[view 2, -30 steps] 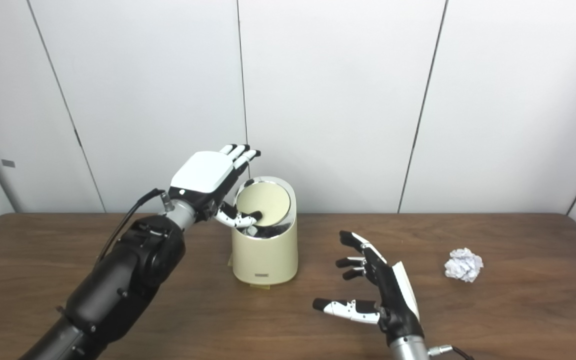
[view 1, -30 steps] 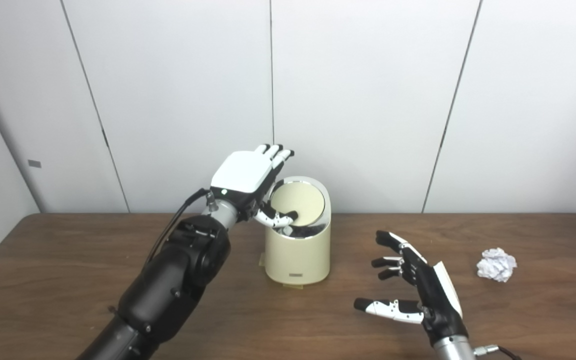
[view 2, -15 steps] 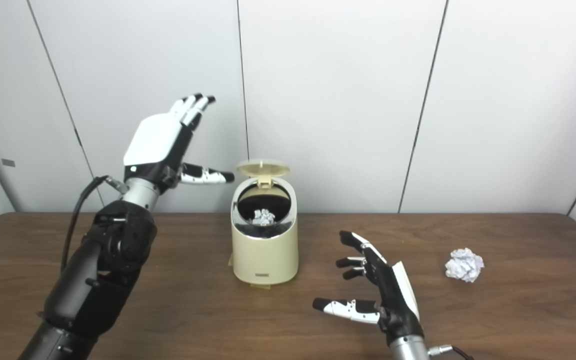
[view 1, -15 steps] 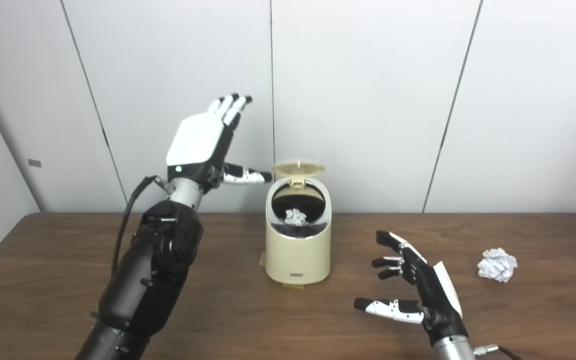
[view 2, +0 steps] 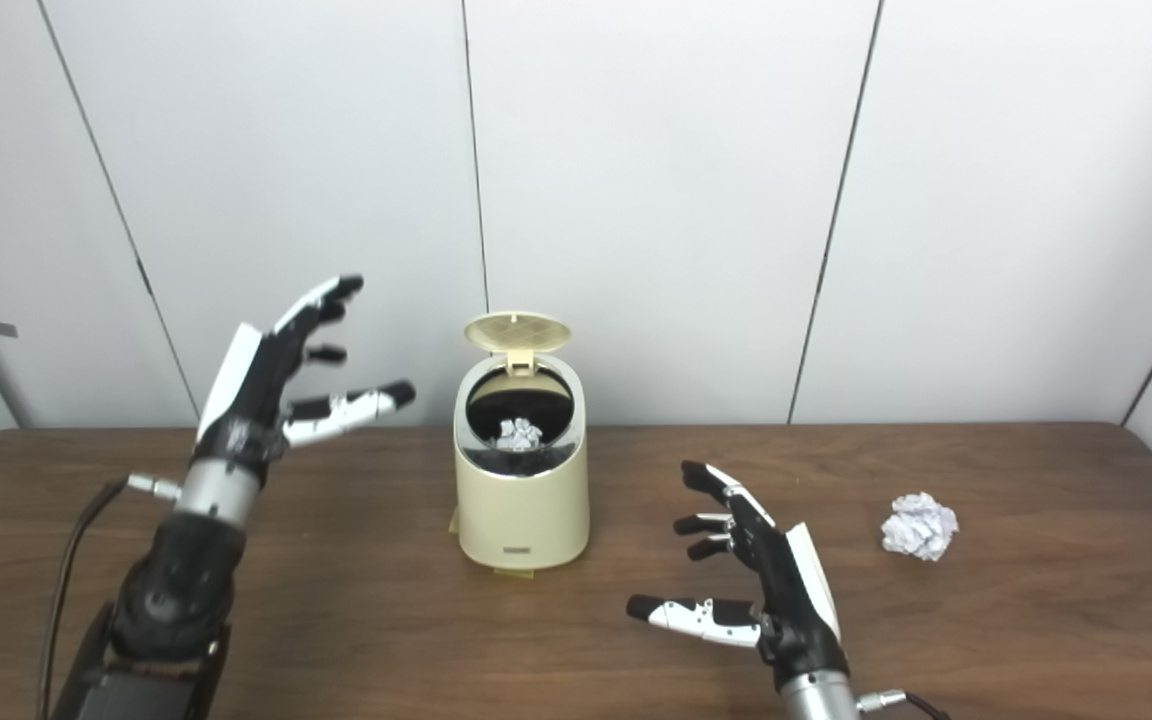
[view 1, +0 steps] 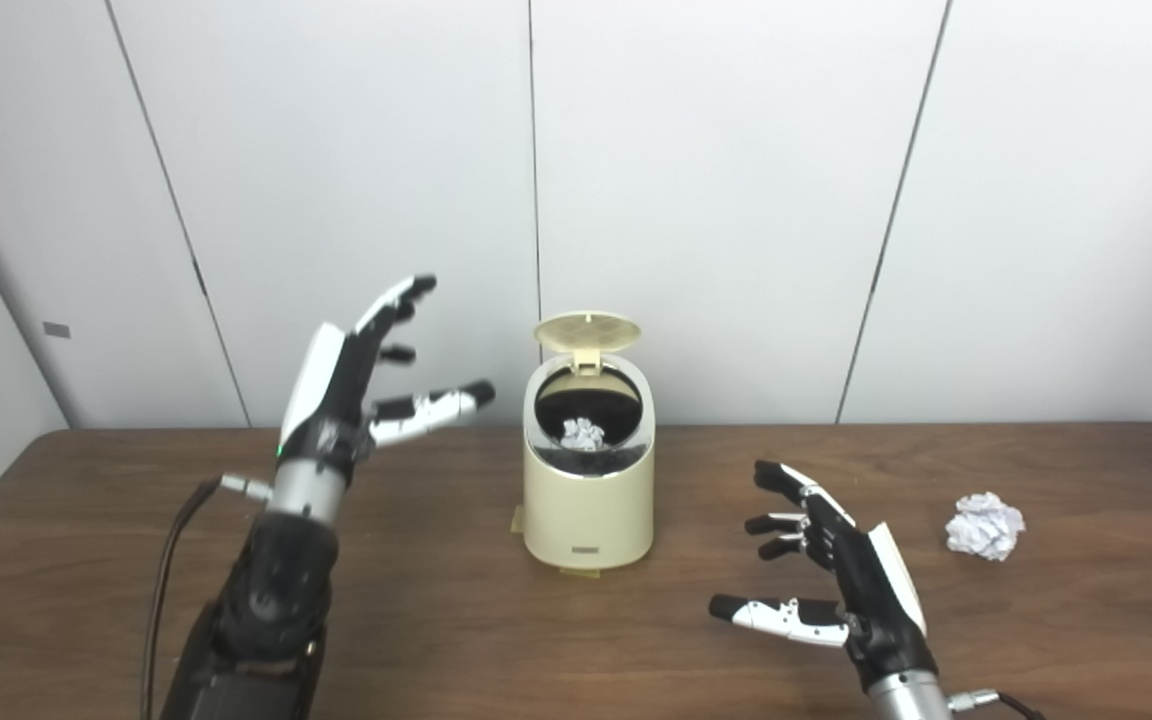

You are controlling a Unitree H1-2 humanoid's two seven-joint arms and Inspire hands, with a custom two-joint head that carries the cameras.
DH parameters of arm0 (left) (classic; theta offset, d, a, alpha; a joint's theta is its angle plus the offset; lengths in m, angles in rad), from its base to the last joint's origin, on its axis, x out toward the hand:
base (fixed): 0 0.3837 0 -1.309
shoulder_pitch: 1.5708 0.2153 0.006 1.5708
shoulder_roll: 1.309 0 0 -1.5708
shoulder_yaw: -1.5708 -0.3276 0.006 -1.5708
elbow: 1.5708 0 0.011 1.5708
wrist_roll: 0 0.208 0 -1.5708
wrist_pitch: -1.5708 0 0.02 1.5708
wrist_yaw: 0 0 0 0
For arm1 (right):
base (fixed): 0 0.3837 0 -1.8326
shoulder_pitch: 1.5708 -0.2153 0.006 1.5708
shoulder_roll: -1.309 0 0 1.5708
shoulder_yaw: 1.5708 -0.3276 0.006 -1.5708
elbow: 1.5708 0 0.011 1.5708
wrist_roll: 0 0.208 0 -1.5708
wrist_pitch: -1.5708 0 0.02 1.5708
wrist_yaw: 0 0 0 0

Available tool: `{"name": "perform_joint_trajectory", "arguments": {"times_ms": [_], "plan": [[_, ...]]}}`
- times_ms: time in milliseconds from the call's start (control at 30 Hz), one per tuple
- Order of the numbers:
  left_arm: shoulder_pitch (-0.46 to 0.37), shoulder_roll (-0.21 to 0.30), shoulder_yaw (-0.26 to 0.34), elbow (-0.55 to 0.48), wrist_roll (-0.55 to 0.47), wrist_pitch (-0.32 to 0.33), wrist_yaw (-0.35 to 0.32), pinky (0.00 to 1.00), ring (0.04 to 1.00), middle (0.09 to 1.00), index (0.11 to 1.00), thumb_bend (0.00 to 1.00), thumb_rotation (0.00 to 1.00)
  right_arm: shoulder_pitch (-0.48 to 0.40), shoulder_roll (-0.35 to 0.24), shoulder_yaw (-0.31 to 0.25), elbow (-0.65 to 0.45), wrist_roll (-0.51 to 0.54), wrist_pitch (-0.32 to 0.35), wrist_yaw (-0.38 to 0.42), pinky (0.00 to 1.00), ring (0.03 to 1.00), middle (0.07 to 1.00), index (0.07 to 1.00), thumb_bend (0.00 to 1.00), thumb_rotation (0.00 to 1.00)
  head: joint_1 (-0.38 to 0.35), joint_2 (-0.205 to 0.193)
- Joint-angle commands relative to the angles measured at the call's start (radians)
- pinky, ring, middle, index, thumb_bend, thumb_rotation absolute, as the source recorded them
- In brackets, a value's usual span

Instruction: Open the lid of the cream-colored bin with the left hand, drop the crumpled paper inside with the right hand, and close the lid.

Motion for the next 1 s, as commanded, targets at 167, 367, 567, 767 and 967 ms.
{"name": "perform_joint_trajectory", "arguments": {"times_ms": [167,367,567,767,967], "plan": [[0.095,-0.038,0.024,0.011,-0.112,-0.176,0.032,0.65,0.778,0.817,0.87,0.81,0.29,-0.03,-0.001,-0.015,-0.042,0.006,-0.007,-0.013,0.55,0.659,0.832,0.825,0.79,0.17,-0.002,-0.001],[0.17,-0.05,0.027,0.072,-0.169,-0.277,0.022,0.61,0.735,0.796,0.85,0.79,0.26,-0.03,-0.009,-0.021,-0.029,0.014,-0.011,-0.008,0.55,0.664,0.837,0.834,0.78,0.17,0.001,-0.003],[0.21,-0.091,0.005,0.152,-0.179,-0.327,0.028,0.6,0.711,0.774,0.833,0.76,0.19,-0.051,-0.029,-0.039,-0.005,0.023,-0.027,-0.013,0.54,0.669,0.828,0.827,0.78,0.16,-0.014,-0.011],[0.211,-0.094,-0.008,0.186,-0.178,-0.346,0.022,0.61,0.734,0.793,0.853,0.75,0.18,-0.082,-0.102,-0.074,-0.03,0.005,0.009,0.011,0.53,0.652,0.787,0.815,0.78,0.15,-0.08,-0.026],[0.202,-0.079,-0.005,0.211,-0.185,-0.364,0.021,0.61,0.735,0.789,0.845,0.76,0.17,-0.103,-0.273,-0.117,-0.023,-0.068,0.106,0.036,0.59,0.686,0.786,0.797,0.8,0.15,-0.191,-0.044]]}}
